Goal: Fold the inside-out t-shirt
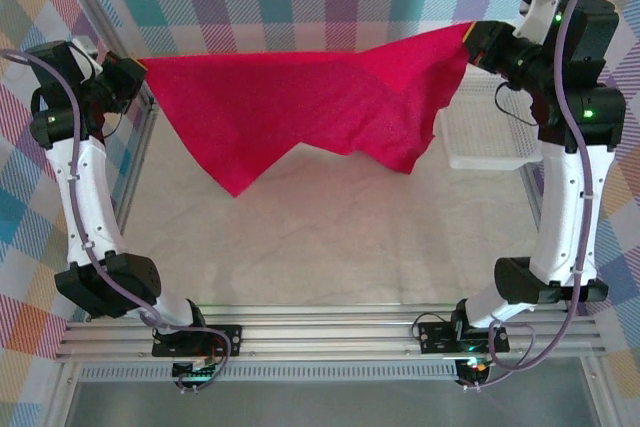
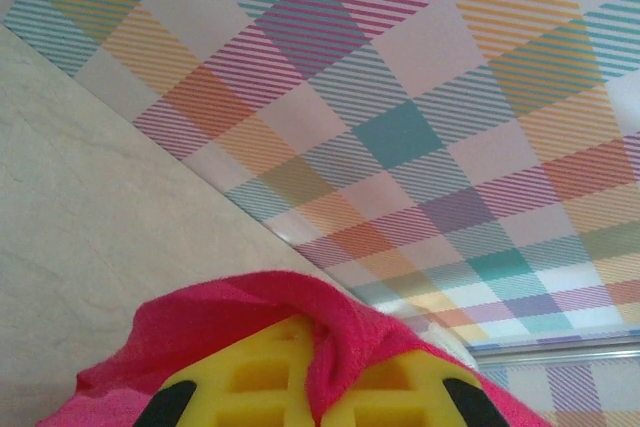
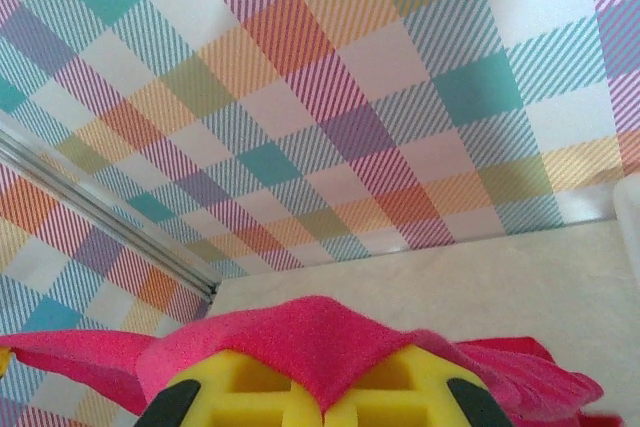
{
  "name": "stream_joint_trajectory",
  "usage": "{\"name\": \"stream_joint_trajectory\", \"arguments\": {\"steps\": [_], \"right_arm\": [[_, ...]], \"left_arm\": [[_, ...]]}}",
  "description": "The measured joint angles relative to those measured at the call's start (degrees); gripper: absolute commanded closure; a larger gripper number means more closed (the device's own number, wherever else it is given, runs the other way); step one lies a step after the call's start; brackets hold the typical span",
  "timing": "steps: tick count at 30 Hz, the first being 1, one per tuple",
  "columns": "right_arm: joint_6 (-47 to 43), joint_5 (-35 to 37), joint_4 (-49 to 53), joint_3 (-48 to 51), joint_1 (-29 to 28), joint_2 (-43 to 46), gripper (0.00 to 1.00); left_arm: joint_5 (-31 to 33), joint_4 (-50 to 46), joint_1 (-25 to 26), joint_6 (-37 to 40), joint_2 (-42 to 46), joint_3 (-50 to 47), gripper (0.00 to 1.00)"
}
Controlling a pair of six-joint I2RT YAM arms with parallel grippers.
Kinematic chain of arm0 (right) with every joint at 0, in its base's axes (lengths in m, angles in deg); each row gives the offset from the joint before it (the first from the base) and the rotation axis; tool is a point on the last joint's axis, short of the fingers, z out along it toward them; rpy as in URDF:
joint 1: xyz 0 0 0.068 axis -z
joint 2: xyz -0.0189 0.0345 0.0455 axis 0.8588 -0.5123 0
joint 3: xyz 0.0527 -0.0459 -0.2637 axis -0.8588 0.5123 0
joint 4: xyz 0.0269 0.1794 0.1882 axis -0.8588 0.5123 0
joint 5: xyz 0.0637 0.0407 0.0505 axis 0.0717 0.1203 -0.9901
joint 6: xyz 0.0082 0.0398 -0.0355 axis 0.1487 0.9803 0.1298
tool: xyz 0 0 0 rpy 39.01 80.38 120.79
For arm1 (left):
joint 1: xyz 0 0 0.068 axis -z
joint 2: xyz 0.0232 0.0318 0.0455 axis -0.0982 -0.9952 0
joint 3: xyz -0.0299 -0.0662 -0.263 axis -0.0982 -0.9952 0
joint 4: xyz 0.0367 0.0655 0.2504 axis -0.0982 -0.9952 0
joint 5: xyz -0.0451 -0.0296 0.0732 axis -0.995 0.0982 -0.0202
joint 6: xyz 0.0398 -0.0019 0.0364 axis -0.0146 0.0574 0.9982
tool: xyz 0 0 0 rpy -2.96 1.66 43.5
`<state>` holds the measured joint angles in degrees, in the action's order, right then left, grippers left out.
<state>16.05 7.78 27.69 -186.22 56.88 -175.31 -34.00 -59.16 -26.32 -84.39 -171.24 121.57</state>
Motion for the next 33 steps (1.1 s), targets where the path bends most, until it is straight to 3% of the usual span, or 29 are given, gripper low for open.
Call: {"name": "stream_joint_trajectory", "arguments": {"steps": [8, 18, 27, 33], "right_arm": [[-0.13, -2.97, -1.40, 11.72, 0.07, 1.16, 1.00], [-0.68, -4.76, -1.64, 5.18, 0.11, 5.18, 1.00], [-4.87, -1.11, -4.37, 3.76, 0.13, 22.36, 1.00], [-6.16, -0.28, -6.93, 3.56, 0.15, 24.13, 1.00]], "left_arm": [[-1.03, -0.04, -0.13, -0.42, 1.51, -2.47, 1.00], [-5.73, -1.01, -0.20, -1.22, 4.20, 3.72, 1.00], [3.63, -3.21, -0.46, 3.37, 18.21, 16.35, 1.00], [5.95, -2.84, -0.46, 5.31, 21.70, 18.27, 1.00]]}}
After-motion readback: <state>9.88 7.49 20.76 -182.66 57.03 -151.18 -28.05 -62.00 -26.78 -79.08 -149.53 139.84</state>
